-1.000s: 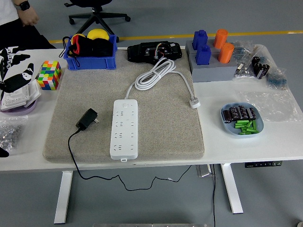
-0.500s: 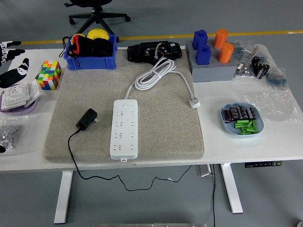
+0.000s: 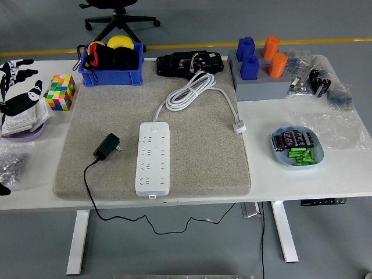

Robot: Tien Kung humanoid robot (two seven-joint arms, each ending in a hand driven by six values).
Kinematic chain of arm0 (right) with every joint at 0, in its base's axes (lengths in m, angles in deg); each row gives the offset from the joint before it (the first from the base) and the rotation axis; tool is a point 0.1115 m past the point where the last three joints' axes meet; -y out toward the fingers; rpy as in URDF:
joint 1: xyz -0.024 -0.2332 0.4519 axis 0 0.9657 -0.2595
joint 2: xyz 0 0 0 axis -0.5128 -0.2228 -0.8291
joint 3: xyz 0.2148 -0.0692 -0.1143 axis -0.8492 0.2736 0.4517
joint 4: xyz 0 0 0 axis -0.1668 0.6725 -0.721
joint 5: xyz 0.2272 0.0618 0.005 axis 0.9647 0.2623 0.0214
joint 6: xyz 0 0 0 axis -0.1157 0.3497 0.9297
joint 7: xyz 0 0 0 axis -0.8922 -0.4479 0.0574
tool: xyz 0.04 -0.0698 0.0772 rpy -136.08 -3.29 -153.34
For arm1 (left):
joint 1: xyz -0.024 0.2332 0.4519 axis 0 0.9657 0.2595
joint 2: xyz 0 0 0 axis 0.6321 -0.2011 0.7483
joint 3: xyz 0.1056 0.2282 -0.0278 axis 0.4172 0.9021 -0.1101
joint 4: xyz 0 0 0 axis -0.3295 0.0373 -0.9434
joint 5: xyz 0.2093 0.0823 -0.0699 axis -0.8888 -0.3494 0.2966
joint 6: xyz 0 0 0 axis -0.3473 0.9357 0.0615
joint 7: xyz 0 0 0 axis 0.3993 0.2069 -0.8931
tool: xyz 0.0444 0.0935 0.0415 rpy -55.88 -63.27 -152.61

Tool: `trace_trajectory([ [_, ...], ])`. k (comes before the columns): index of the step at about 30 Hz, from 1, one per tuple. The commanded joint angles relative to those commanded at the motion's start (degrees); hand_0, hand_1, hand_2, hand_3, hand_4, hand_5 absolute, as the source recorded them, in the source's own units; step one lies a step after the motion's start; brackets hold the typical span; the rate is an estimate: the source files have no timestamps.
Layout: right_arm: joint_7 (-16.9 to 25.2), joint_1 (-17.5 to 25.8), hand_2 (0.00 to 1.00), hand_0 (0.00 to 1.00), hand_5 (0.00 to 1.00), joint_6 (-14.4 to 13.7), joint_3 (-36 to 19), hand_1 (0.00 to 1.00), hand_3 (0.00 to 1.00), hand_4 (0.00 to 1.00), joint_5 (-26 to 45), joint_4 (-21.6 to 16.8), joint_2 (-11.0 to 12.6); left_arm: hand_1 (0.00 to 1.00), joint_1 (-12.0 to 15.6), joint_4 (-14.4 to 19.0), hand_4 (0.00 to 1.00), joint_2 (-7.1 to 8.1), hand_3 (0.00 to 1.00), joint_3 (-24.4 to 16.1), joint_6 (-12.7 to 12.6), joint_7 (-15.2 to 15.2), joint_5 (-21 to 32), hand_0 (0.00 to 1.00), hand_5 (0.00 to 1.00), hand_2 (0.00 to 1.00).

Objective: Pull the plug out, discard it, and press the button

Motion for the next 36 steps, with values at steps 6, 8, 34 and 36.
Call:
trace_trajectory([
  [6,-0.2,0.0,0.665,0.729,0.628,0.3,-0.1,0.687,0.666,0.759,-0.1,-0.1,-0.2,0.747,-0.1,0.2,0.618,0.06,0.753,-0.5,0.0,-0.1,-0.1,0.776,0.002,0.668],
  [8,-0.2,0.1,0.665,0.729,0.628,0.2,-0.3,0.687,0.666,0.759,0.0,-0.2,-0.1,0.747,0.0,0.3,0.618,0.06,0.753,-0.5,0.1,-0.2,-0.2,0.776,0.002,0.668],
  [34,-0.1,0.6,0.668,0.730,0.628,0.3,-1.8,0.687,0.662,0.759,-1.0,-0.2,-1.0,0.744,1.8,1.1,0.612,-0.13,0.756,-1.5,0.1,-0.6,-0.9,0.776,0.002,0.669],
  [36,-0.1,0.6,0.668,0.729,0.627,0.3,-1.8,0.690,0.661,0.757,-1.0,-0.1,-1.1,0.742,1.9,1.1,0.613,-0.11,0.756,-1.5,0.1,-0.6,-0.9,0.775,0.002,0.671],
])
